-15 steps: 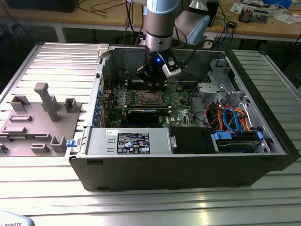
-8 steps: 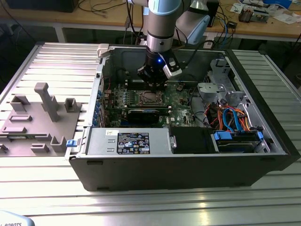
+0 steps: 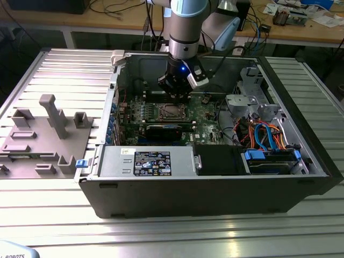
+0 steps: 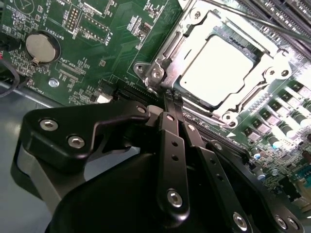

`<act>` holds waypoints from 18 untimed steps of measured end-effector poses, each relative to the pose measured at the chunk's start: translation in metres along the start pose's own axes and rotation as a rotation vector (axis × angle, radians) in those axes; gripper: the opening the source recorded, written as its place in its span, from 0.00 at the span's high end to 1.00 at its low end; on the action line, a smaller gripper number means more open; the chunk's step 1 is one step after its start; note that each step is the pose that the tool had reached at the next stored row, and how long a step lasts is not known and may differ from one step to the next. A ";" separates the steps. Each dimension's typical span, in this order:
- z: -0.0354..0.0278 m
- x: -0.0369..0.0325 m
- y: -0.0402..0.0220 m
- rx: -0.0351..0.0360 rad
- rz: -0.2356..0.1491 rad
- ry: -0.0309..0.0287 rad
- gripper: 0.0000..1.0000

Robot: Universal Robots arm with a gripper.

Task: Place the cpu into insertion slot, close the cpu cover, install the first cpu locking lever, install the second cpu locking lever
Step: 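Install the first cpu locking lever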

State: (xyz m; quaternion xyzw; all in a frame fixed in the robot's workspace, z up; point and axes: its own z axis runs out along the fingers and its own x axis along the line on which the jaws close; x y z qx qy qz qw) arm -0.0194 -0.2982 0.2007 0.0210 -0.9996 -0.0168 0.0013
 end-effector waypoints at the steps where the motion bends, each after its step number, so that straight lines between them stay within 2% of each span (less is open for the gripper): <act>1: 0.0001 -0.0001 0.0009 -0.0004 -0.001 0.0000 0.89; 8: -0.0001 -0.0001 0.0021 -0.0005 -0.003 0.0001 0.89; 18: -0.0049 0.0005 0.0015 0.0009 -0.003 -0.0019 0.89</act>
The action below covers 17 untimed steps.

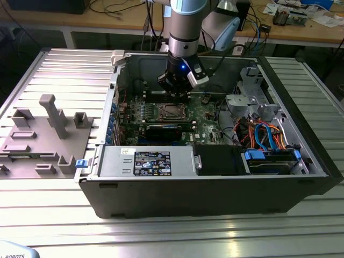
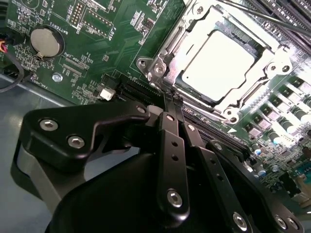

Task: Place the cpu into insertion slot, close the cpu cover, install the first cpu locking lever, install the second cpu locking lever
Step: 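Install the first cpu locking lever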

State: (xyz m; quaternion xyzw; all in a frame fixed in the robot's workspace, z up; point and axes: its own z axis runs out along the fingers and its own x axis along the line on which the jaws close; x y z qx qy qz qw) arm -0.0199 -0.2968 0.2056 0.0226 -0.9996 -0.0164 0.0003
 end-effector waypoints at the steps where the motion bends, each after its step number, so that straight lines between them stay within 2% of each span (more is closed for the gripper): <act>1: 0.0000 0.0001 -0.0009 0.0002 0.000 0.0000 0.89; 6: -0.0003 0.0008 -0.0099 0.0052 0.000 0.0003 0.89; 10: -0.0006 0.0016 -0.0194 0.0220 0.000 0.0010 0.89; 12: -0.0008 0.0022 -0.0253 0.0371 0.000 0.0017 0.89; 13: -0.0009 0.0024 -0.0274 0.0421 0.000 0.0020 0.89; 15: -0.0012 0.0031 -0.0358 0.0553 0.000 0.0025 0.89; 17: -0.0037 0.0034 -0.0378 0.0554 0.000 0.0016 0.89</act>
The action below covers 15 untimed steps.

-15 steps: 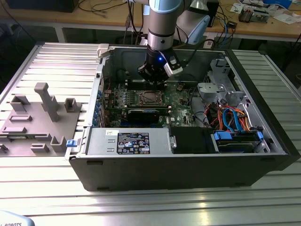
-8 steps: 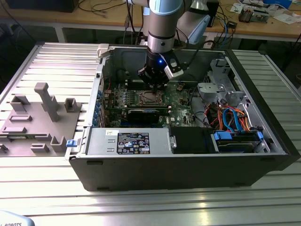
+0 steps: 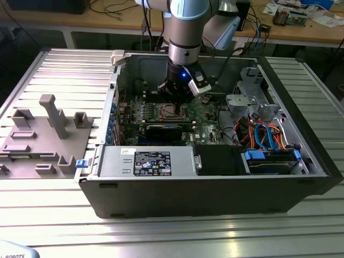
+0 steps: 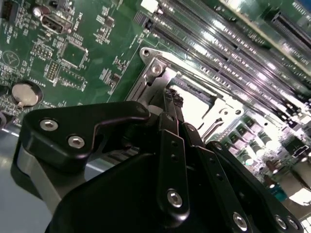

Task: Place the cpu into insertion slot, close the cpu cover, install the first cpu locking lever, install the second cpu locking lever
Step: 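Install the first cpu locking lever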

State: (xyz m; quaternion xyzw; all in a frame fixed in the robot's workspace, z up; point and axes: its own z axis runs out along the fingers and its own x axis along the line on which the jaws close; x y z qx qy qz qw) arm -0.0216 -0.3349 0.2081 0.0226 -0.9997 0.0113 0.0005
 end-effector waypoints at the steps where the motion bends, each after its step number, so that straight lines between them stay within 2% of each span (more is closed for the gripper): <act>1: -0.0023 0.0001 -0.0003 0.0002 0.000 -0.0002 0.89; 2: -0.0072 0.0002 -0.0006 0.0002 0.000 -0.0010 0.89; 5: -0.0157 0.0004 -0.0009 0.0008 0.000 -0.0019 0.89; 9: -0.0236 0.0005 -0.0011 0.0018 0.000 -0.0022 0.89; 11: -0.0267 0.0005 -0.0011 0.0020 0.000 -0.0022 0.89; 15: -0.0286 0.0004 -0.0011 0.0020 0.000 -0.0023 0.89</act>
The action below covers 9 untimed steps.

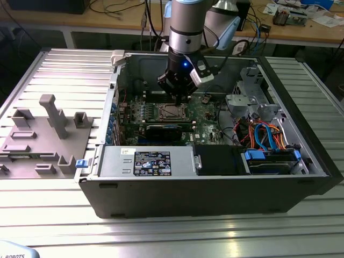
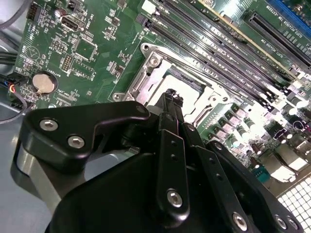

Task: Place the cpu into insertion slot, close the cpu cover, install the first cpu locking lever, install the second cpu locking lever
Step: 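Install the first cpu locking lever, then install the second cpu locking lever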

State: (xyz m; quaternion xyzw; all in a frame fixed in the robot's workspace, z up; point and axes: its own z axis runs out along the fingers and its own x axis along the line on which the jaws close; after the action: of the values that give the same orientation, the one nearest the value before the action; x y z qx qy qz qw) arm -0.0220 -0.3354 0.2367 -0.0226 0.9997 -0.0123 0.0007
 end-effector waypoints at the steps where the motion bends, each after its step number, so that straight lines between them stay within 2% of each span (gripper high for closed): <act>1: -0.0002 0.0000 -0.0001 0.0002 0.000 0.0001 0.89; 9: -0.0004 0.0000 0.0000 0.0002 0.000 0.0001 0.89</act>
State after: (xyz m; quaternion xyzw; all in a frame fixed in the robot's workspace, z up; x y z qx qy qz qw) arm -0.0220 -0.3354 0.2371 -0.0226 0.9997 -0.0124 0.0006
